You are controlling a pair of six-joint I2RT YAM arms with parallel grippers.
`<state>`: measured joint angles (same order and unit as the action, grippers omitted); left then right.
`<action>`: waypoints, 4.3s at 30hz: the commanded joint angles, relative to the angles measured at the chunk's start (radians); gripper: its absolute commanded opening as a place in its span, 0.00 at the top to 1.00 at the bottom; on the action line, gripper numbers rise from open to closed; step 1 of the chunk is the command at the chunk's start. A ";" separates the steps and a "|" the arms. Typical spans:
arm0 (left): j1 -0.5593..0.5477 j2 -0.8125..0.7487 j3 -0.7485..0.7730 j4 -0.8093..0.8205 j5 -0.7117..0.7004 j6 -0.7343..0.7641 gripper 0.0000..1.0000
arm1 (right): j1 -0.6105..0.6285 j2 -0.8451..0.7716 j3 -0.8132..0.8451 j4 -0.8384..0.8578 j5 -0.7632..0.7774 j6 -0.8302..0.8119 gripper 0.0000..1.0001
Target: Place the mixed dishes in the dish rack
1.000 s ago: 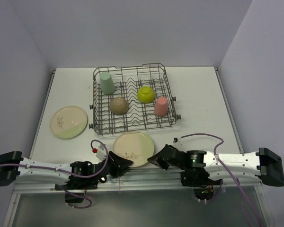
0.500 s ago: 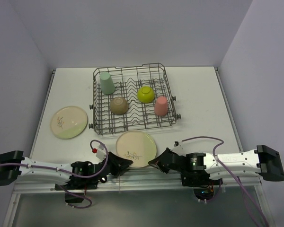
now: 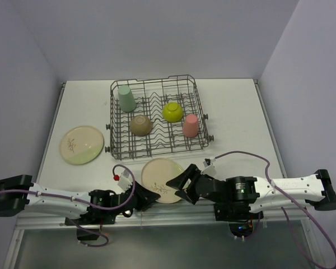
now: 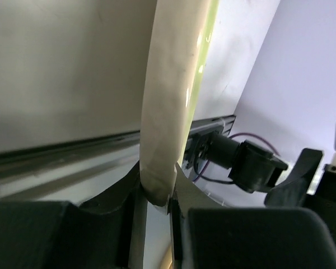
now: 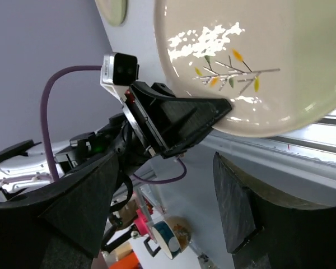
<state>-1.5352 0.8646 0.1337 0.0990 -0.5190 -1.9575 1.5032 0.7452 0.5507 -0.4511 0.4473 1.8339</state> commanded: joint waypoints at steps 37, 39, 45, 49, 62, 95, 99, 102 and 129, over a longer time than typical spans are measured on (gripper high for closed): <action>-0.106 0.311 1.228 -0.967 -0.318 0.986 1.00 | 0.089 -0.293 0.272 -0.814 0.406 0.061 0.29; -0.014 0.269 1.227 -0.855 -0.305 1.104 1.00 | 0.088 -0.297 0.272 -0.808 0.410 0.054 0.29; 0.228 0.240 1.331 -0.694 -0.175 1.523 1.00 | 0.089 -0.297 0.279 -0.863 0.415 0.073 0.30; 0.305 0.327 1.448 -0.662 -0.141 1.789 1.00 | 0.088 -0.296 0.295 -0.902 0.421 0.077 0.30; 0.832 0.357 1.258 -0.428 0.537 2.165 1.00 | 0.088 -0.276 0.327 -0.994 0.430 0.047 0.30; 1.170 0.600 1.192 -0.196 1.160 2.353 1.00 | 0.088 -0.248 0.420 -0.969 0.508 -0.145 0.31; 1.175 0.640 1.204 -0.194 1.163 2.367 1.00 | 0.088 -0.244 0.428 -0.969 0.516 -0.153 0.31; 1.185 0.660 1.205 -0.185 1.168 2.376 1.00 | 0.088 -0.256 0.423 -0.977 0.522 -0.142 0.31; 1.245 0.847 1.212 -0.280 1.206 2.425 1.00 | 0.088 -0.300 0.403 -0.991 0.538 -0.107 0.32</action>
<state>-0.3145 1.7451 1.3411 -0.2745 0.6529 0.4507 1.5845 0.4538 0.9474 -1.3319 0.9257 1.7111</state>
